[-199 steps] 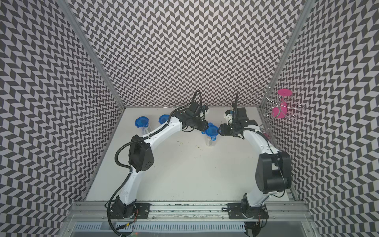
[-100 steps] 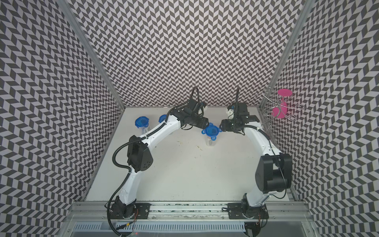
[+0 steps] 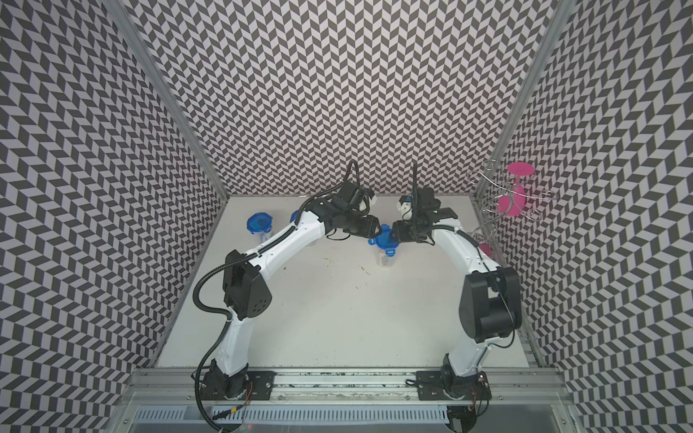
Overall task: Pack away toiletry kits
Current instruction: Close the fastener on the container.
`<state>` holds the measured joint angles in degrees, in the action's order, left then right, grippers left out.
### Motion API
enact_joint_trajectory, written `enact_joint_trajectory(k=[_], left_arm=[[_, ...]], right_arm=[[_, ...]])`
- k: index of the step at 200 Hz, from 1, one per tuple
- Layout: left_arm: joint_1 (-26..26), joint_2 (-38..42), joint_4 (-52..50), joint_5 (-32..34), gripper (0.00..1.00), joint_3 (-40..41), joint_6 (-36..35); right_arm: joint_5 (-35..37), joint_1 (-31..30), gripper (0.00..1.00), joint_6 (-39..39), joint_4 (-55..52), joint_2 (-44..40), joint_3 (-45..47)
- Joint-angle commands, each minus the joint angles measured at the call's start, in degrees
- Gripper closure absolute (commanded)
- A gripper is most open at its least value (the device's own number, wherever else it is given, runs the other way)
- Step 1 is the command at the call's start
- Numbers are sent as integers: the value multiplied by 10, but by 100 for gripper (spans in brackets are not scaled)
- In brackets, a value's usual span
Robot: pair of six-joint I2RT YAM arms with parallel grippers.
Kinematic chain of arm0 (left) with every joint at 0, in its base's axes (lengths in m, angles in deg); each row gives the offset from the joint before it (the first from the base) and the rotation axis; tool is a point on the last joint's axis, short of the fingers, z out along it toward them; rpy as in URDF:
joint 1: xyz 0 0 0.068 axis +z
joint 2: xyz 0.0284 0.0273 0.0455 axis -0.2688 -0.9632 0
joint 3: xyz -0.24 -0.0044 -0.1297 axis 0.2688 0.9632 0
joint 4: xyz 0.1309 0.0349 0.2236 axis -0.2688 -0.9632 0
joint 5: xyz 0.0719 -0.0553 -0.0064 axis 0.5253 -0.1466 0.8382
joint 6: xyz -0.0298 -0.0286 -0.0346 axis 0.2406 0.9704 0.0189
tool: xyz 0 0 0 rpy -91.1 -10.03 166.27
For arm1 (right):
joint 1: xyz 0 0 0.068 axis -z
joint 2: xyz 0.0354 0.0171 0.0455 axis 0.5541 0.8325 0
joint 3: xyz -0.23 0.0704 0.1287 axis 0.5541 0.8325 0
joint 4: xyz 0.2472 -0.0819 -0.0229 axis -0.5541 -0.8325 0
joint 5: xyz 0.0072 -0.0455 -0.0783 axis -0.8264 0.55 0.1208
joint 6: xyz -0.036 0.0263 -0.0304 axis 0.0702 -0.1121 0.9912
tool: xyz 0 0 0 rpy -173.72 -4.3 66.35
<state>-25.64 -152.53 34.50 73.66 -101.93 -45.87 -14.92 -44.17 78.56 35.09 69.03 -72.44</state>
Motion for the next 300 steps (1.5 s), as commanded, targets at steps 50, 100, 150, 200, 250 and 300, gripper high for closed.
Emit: enact_joint_trajectory(k=[50,100,150,200,250,300], left_arm=[[-10,-29,-8,-32,52,6,32],[-10,-38,-1,-48,53,18,37],[-1,-40,26,-76,54,50,48],[5,-46,56,-112,57,55,51],[8,-30,124,-168,57,87,58],[18,-23,170,-206,57,117,76]], right_arm=[[-3,-1,51,13,-6,2,28],[-33,3,47,10,-10,-6,54],[-79,11,46,-3,11,-21,92],[-139,13,46,-5,35,-18,107],[-224,16,45,-12,90,-29,137],[-235,15,45,-6,99,-39,145]])
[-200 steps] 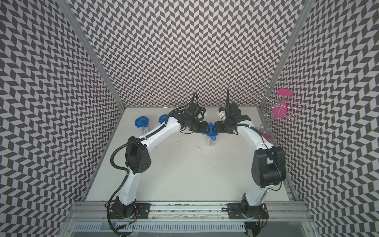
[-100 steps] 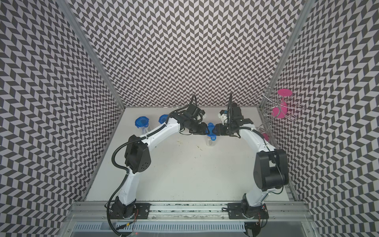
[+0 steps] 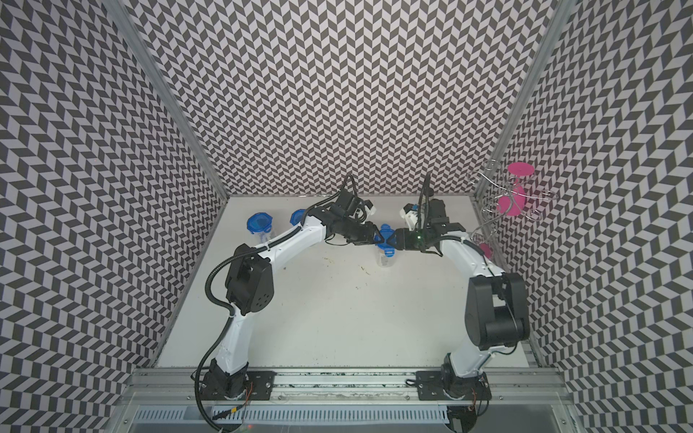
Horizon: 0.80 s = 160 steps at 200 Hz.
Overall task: Pack away toiletry kits
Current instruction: Close the fastener on the container.
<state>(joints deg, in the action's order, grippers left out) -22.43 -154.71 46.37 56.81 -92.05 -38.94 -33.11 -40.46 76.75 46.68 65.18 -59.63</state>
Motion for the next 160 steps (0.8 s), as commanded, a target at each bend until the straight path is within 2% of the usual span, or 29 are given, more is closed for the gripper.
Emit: enact_joint_trajectory(k=[1,25,65,81,101,125,139,160], left_arm=[[-14,-1,51,-38,57,19,7],[4,18,59,-40,55,39,13],[39,61,61,-45,43,49,-5],[47,85,75,-21,41,59,-25],[66,111,147,-25,44,108,-12],[61,61,83,37,53,34,-51],[51,22,50,70,56,-18,-74],[41,-31,20,104,60,-73,-72]], right_arm=[[-53,-22,45,12,-17,-1,17],[-6,-16,41,10,-30,-7,13],[34,18,30,12,-51,-31,-22],[52,24,30,15,-71,-40,-35],[64,26,34,-10,-53,-88,9],[85,26,42,-23,-40,-119,69],[101,26,45,-15,-57,-109,71],[123,27,47,-6,-50,-87,70]])
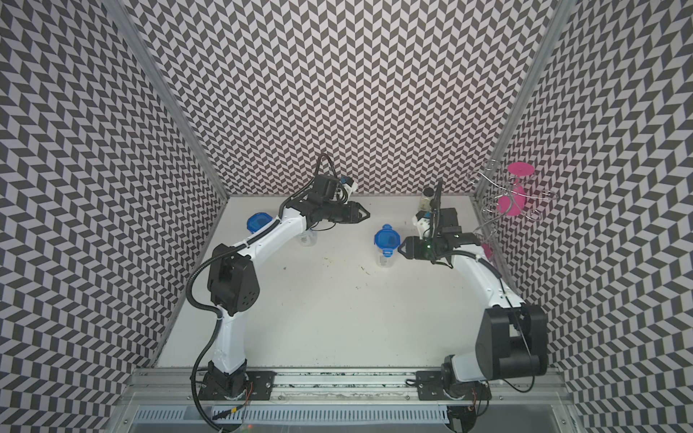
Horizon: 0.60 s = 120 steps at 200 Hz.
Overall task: Pack away toiletry kits
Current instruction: Close the fastener on the container.
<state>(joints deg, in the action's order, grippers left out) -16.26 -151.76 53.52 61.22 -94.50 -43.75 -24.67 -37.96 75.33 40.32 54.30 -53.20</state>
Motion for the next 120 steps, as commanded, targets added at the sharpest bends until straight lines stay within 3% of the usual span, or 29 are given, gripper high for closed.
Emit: enact_joint_trajectory(k=[1,55,120], left_arm=[[-21,-62,-53,60,60,-51,-24],[-45,-97,-80,69,61,-78,-34],[-62,-25,-34,81,61,53,-34]], right_arm=[[39,2,47,8,16,23,5],[-9,3,49,3,60,84,-24],[-43,0,50,2,91,139,-56]])
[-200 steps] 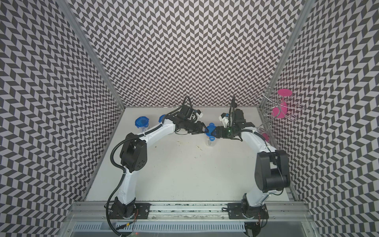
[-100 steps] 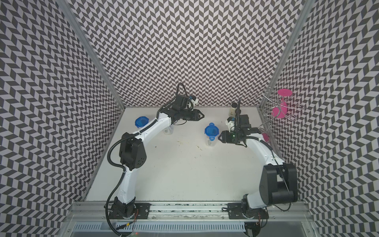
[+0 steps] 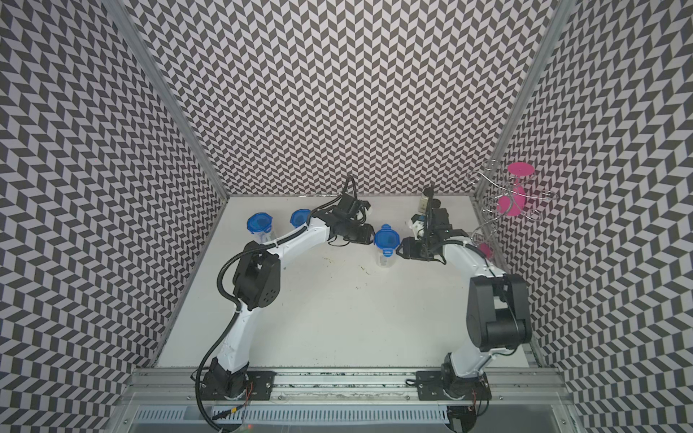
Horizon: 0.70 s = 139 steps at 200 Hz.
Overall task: Pack away toiletry kits
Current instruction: Close the fastener on the container.
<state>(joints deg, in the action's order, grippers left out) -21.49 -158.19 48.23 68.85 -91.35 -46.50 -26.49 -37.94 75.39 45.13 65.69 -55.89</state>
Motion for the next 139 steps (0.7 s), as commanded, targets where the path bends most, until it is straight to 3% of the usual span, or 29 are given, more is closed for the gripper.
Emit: enact_joint_trajectory(k=[1,69,104,139], left_arm=[[-10,40,20,4,61,23,-6],[-30,82,30,-2,61,80,-18],[16,122,-18,35,62,80,-12],[49,105,-39,59,62,35,-17]], right_arm=[[-25,0,50,1,43,26,-29],[-16,-2,50,9,36,72,-89],[29,-2,48,9,10,39,-74],[47,-1,42,-7,2,27,-54]])
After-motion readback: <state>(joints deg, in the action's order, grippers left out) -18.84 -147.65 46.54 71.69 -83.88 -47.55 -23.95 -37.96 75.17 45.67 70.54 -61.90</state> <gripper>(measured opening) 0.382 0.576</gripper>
